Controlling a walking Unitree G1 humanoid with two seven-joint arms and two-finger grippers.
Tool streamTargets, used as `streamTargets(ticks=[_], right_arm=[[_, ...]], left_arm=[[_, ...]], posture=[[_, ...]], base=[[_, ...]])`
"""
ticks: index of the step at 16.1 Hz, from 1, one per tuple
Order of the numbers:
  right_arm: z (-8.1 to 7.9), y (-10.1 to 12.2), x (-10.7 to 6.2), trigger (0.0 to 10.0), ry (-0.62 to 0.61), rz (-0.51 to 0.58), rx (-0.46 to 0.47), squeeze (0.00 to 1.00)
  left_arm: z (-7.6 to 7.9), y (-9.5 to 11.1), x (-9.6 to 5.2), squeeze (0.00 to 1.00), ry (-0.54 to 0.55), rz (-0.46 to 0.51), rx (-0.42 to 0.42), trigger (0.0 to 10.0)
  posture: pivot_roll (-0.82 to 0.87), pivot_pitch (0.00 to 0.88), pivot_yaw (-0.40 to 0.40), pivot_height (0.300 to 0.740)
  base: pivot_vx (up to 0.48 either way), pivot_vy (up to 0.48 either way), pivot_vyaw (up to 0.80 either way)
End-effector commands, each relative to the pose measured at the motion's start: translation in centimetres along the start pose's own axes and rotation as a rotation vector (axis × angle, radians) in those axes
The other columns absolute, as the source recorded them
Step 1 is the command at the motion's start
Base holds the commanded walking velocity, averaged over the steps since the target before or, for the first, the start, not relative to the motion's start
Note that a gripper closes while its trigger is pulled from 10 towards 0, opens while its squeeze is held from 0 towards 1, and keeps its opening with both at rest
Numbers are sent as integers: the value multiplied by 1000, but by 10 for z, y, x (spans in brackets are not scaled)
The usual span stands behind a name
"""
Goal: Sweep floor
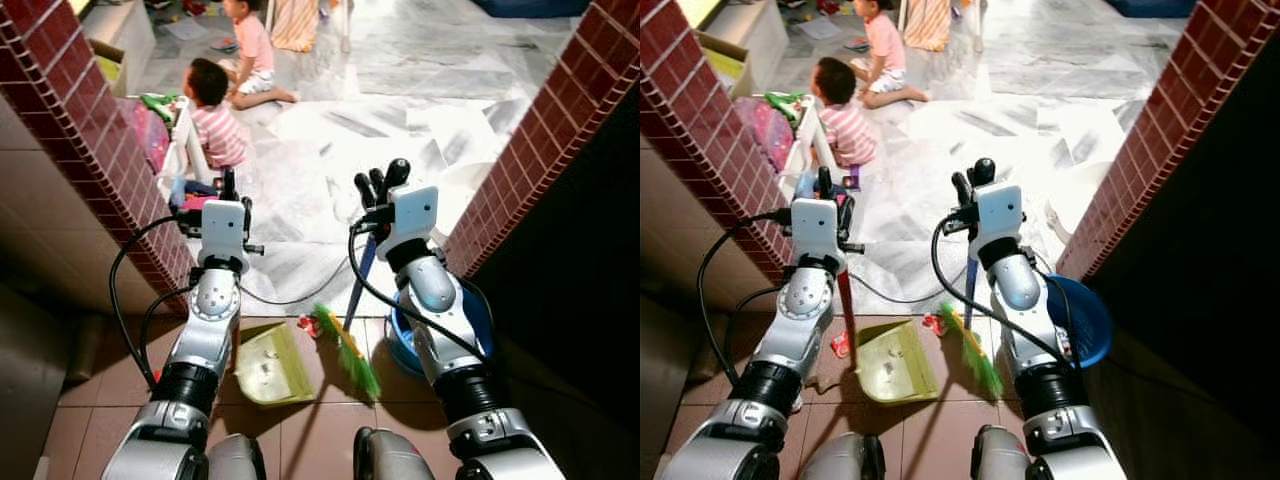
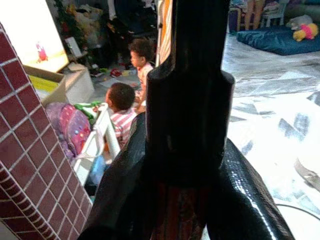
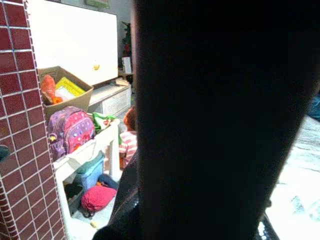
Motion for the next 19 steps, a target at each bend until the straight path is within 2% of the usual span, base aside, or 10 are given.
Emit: streamTargets(ticks=[1, 3, 6, 8, 10, 12, 13, 19], right_arm=[[-6, 5, 1, 10000, 35, 17, 12, 0], [-13, 5, -1, 10000, 101, 5, 76, 0], [-13, 3, -5, 10000, 143, -10, 118, 0], [-20, 5, -9, 10000, 235, -22, 142, 0], [-30, 11, -20, 10000, 445, -49, 175, 0], [-32, 18, -29, 10000, 559, -43, 160, 0], [-23, 34, -30, 10000, 656, -22, 158, 0], [18, 94, 2, 10000, 607, 126, 202, 0]], left_arm=[[-2, 11, 4, 0, 9, 75, 31, 10000], [0, 0, 4, 0, 34, 24, -1, 10000], [7, -8, 7, 0, 35, -12, -11, 10000], [12, -13, 8, 0, 17, -42, -26, 10000], [17, -16, 8, 0, -5, -57, -29, 10000], [18, -17, 8, 0, -5, -56, -30, 10000], [19, -18, 9, 0, -7, -64, -36, 10000], [22, -20, 10, 0, -25, -73, -37, 10000]], posture=[[-111, 113, 7, 740], [-122, 119, 10, 740], [-137, 124, 11, 740], [-156, 125, 15, 740], [-164, 129, 18, 740], [-165, 130, 16, 740], [-169, 131, 14, 740], [-163, 125, 13, 740]], base=[[0, 0, 0], [0, 0, 0], [0, 0, 0], [0, 0, 0], [0, 0, 0], [0, 0, 0], [0, 0, 0], [0, 0, 0]])
Point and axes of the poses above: a point about 5 cm out from each wrist's last joint towards the gripper, its own x axis pointing out of the wrist towards the gripper, its own y axis along the axis of the wrist's last joint, z = x × y, the point moved 3 cm from there along x, pointing out of the wrist towards the gripper, and after that the axes turned 8 degrees about -x, right-handed, at the moved point
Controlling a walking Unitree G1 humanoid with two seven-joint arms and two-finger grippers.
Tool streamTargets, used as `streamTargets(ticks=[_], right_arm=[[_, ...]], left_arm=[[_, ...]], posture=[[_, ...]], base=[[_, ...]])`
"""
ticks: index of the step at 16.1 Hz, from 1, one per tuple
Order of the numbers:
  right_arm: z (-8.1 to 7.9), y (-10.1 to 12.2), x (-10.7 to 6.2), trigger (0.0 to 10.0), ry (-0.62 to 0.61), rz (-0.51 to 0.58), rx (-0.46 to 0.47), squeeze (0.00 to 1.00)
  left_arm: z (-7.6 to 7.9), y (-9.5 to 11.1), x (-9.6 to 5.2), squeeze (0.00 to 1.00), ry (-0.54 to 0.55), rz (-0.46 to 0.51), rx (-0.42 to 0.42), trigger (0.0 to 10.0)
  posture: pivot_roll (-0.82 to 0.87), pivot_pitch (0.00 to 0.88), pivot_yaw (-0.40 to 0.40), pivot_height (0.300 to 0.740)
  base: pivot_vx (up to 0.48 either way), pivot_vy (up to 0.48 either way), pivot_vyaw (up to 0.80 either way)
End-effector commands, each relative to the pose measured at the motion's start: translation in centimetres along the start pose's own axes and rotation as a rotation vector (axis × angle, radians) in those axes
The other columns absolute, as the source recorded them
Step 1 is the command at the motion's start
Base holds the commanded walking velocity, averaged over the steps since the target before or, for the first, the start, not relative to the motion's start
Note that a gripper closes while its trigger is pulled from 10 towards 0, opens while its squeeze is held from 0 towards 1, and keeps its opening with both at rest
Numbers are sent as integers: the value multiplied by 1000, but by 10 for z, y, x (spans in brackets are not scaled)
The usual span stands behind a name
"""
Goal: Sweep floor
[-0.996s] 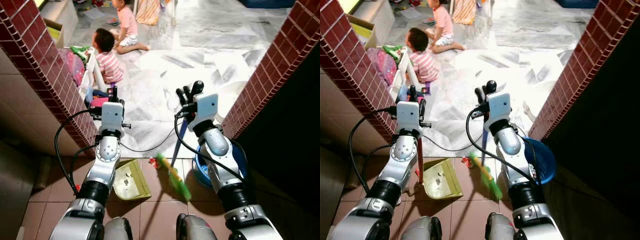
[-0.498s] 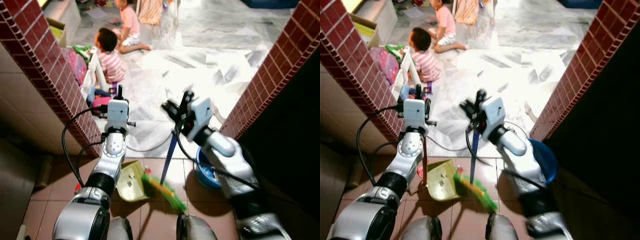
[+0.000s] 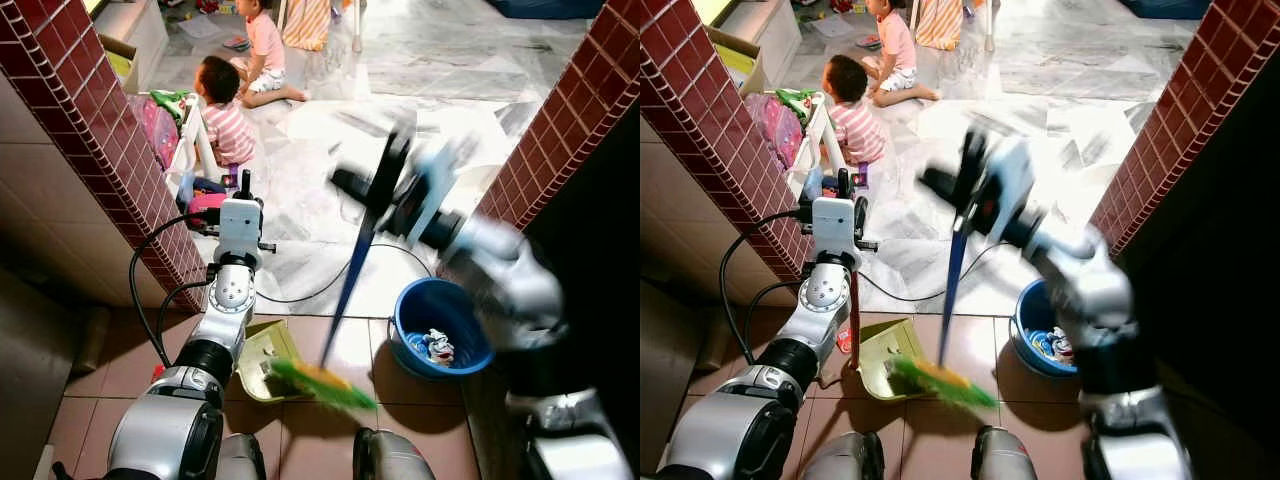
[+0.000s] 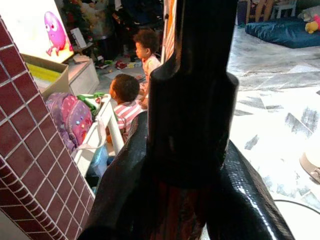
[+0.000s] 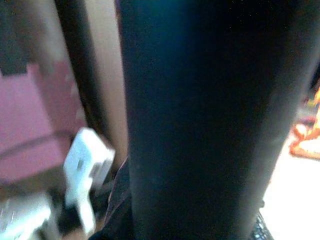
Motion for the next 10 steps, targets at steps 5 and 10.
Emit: streamTargets(ticks=[5, 10], right_arm=[[40, 45, -1, 10000, -191, 175, -14, 0], [31, -24, -2, 10000, -324, -116, -270, 0]], left_arm=[[6, -8, -2, 0, -33, -38, 0, 10000], [9, -9, -3, 0, -60, -44, -5, 10000]], posture=[[-161, 116, 19, 740], [-156, 114, 21, 740]], base=[[0, 0, 0], [0, 0, 0]])
Point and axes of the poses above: a point about 5 cm out from each wrist's last joint towards the gripper, its own x axis pointing out of the wrist towards the gripper, its own y axis along the axis of the wrist's last joint, z = x × y, the point moved 3 cm from there along x, pointing out of the wrist towards the gripper, and after that the axes turned 8 degrees about -x, right-handed, at the moved point
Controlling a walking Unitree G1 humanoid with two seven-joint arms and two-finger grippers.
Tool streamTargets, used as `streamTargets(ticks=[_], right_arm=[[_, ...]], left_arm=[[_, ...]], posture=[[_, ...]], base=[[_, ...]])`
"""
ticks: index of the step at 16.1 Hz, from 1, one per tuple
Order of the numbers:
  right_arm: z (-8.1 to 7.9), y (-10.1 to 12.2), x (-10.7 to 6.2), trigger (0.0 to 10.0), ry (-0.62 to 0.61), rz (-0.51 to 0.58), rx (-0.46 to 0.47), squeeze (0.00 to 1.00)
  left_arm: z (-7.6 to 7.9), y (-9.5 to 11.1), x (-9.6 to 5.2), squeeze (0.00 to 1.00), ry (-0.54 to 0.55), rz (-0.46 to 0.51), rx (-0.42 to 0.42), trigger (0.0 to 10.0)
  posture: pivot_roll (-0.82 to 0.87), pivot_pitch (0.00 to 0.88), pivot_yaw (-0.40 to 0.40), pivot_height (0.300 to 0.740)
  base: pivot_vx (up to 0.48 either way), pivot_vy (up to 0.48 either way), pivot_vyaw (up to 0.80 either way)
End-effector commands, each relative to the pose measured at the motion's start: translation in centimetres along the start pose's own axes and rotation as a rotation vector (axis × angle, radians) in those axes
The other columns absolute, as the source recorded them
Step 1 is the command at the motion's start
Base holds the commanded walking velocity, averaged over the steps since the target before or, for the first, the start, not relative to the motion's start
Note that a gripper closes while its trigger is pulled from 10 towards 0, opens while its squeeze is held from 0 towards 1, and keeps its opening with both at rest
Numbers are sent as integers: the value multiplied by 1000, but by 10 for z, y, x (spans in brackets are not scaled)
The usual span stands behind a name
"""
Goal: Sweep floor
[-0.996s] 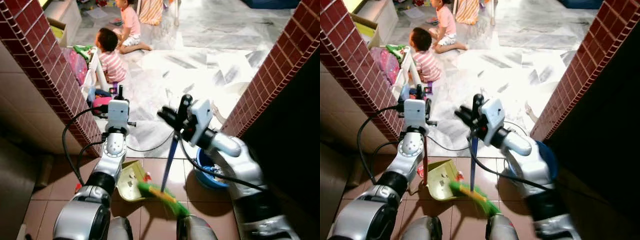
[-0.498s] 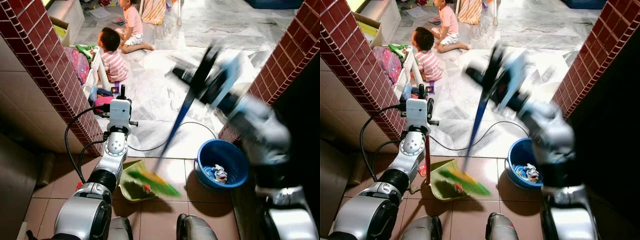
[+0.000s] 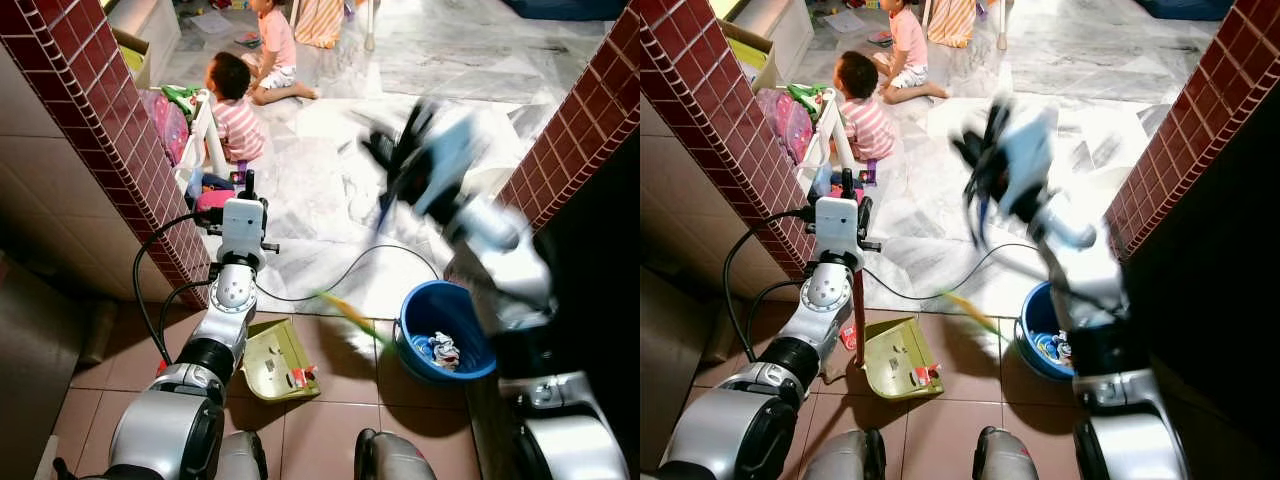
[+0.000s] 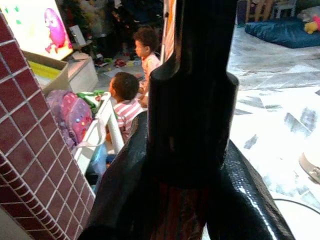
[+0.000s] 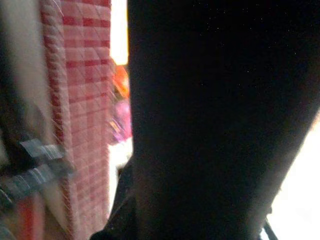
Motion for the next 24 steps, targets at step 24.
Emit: streamTargets(ticks=[24], right_arm=[[50, 72, 15, 10000, -388, 288, 123, 0]], left_arm=[[14, -16, 3, 0, -89, -164, -331, 10000]], posture=[[-171, 108, 21, 740]], base=[[0, 0, 0]])
Point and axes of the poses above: a point about 5 cm out from each wrist's last joint towards the gripper, its own x axis pointing out of the wrist towards the gripper, its own y axis along the axis of the wrist's last joint, z = x × y, the point moved 3 cm from there along x, pointing out of the wrist towards the gripper, and after that the axes turned 8 degrees about -x, right-handed, at the moved point
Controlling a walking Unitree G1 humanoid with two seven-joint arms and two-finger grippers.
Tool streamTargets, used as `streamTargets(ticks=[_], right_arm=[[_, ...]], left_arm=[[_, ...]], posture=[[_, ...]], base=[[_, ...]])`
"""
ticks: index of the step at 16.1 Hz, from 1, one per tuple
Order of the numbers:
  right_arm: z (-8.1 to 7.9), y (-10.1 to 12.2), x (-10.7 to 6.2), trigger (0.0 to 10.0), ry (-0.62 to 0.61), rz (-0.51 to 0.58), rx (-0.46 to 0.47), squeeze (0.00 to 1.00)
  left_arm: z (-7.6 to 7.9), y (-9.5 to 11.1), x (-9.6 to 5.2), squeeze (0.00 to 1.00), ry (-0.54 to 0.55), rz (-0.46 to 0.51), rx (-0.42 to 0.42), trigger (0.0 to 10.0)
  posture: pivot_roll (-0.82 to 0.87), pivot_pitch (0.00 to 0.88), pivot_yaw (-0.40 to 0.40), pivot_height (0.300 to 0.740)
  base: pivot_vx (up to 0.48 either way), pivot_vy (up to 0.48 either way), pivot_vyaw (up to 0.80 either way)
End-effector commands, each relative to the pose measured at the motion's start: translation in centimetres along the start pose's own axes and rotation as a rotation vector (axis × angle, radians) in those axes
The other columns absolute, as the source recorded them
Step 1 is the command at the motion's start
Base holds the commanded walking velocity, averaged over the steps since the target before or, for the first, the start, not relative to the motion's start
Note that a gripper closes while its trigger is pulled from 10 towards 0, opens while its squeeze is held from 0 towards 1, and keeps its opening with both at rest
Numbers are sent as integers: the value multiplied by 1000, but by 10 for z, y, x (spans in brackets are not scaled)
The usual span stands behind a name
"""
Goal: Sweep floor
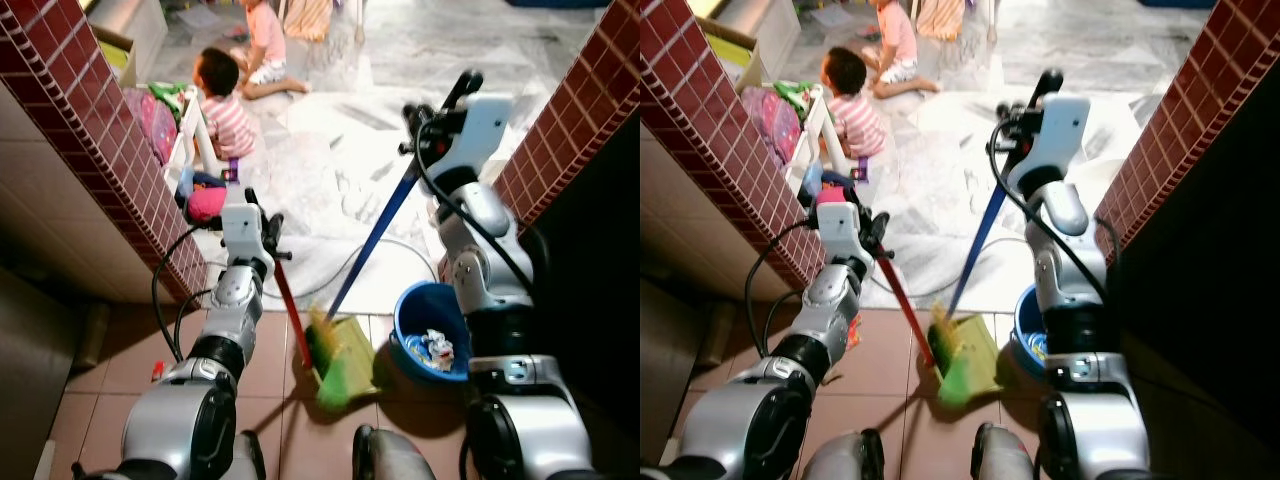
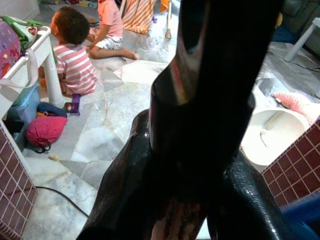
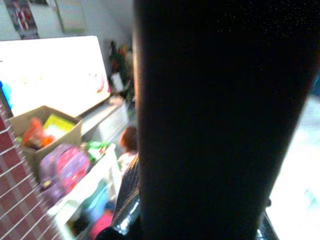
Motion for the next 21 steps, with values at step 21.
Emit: streamTargets(ticks=[21], right_arm=[[-12, -17, -19, 10000, -26, 30, -274, 0]], left_arm=[[2, 24, -2, 0, -91, 65, 36, 10000]], posture=[[-127, 91, 24, 740]], base=[[0, 263, 0]])
Point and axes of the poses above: a point about 5 cm out from each wrist's last joint towards the gripper, its own x axis pointing out of the wrist towards the gripper, its own y axis along the axis of the wrist's last joint, z = x × y, the point moved 3 cm from there along x, pointing out of the wrist towards the gripper, and after that the axes turned 8 degrees about -x, right-handed, at the moved point
